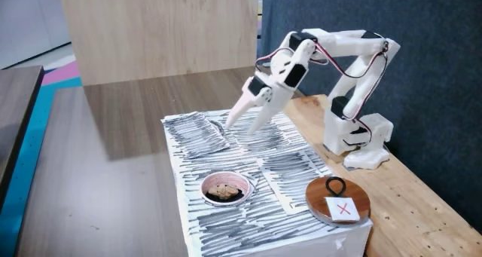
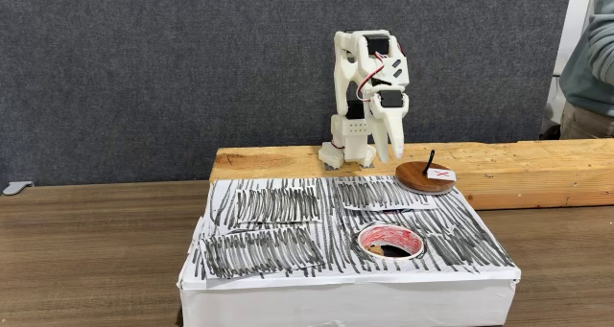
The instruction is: Pick the brown debris from the hole.
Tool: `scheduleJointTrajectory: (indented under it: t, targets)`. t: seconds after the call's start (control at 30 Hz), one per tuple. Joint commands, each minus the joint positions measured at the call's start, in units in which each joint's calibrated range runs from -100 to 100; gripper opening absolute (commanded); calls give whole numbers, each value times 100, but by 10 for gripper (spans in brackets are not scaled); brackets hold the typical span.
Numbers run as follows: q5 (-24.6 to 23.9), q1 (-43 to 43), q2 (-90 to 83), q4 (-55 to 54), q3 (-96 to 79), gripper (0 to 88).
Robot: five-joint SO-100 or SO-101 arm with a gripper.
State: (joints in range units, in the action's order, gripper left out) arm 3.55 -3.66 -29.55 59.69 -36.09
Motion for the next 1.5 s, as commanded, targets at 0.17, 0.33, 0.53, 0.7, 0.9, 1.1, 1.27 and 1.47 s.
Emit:
scheduleJointTrajectory:
  t: [0.17,0.33,0.53,0.7,0.9,1.1,1.27,1.47]
  targets:
    - [14,-21,736,-246,153,237]
    - [14,103,1121,-1026,153,237]
    - [71,381,1632,-1890,153,237]
    - [138,520,2310,-2099,153,237]
    - [138,535,2896,-2099,153,237]
    - [138,469,3198,-2099,153,237]
    - [138,425,3215,-2108,323,237]
    - [128,125,3231,-2108,565,237]
